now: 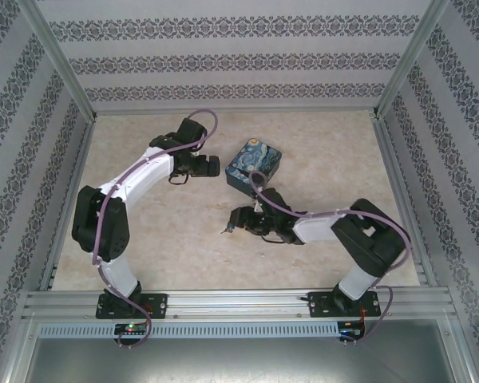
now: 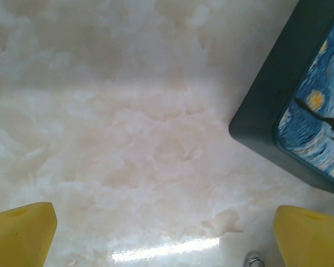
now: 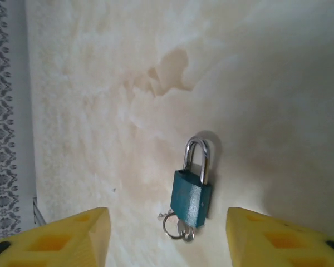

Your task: Unlock the padlock with the key

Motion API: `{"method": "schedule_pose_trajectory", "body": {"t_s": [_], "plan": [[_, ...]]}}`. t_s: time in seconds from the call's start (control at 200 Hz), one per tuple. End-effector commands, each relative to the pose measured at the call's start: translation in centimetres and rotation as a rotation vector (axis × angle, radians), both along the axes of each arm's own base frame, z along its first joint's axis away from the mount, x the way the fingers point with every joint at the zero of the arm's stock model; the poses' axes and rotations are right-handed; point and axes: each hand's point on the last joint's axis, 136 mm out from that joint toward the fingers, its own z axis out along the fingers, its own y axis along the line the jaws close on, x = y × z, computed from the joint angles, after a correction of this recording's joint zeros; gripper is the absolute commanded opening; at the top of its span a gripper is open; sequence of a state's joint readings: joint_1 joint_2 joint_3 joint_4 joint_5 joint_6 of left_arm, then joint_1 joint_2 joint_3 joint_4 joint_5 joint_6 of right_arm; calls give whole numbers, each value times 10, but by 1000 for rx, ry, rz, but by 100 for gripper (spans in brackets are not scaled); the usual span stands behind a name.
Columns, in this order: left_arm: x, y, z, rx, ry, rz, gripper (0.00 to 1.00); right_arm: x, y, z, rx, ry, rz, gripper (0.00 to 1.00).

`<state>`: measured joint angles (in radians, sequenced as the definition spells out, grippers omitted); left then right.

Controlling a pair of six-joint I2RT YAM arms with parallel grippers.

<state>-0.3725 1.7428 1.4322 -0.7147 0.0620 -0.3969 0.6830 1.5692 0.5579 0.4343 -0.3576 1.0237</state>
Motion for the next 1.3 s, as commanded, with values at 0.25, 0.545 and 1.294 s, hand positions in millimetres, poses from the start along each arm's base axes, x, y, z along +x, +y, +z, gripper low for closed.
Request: {"method": "schedule_pose_trajectory", "body": {"t_s": [0.25,0.545,1.294], "plan": [[-7,62,57,14,-233,128,100,27,-115,66,-112,-161,-212,98],[-10,120,100,240,-663,169,100,79,-261,121,-477,-342,-646,98],[-14,183,-31,295,-788,265,100,113,-331,71,-942,-690,-672,98]]}}
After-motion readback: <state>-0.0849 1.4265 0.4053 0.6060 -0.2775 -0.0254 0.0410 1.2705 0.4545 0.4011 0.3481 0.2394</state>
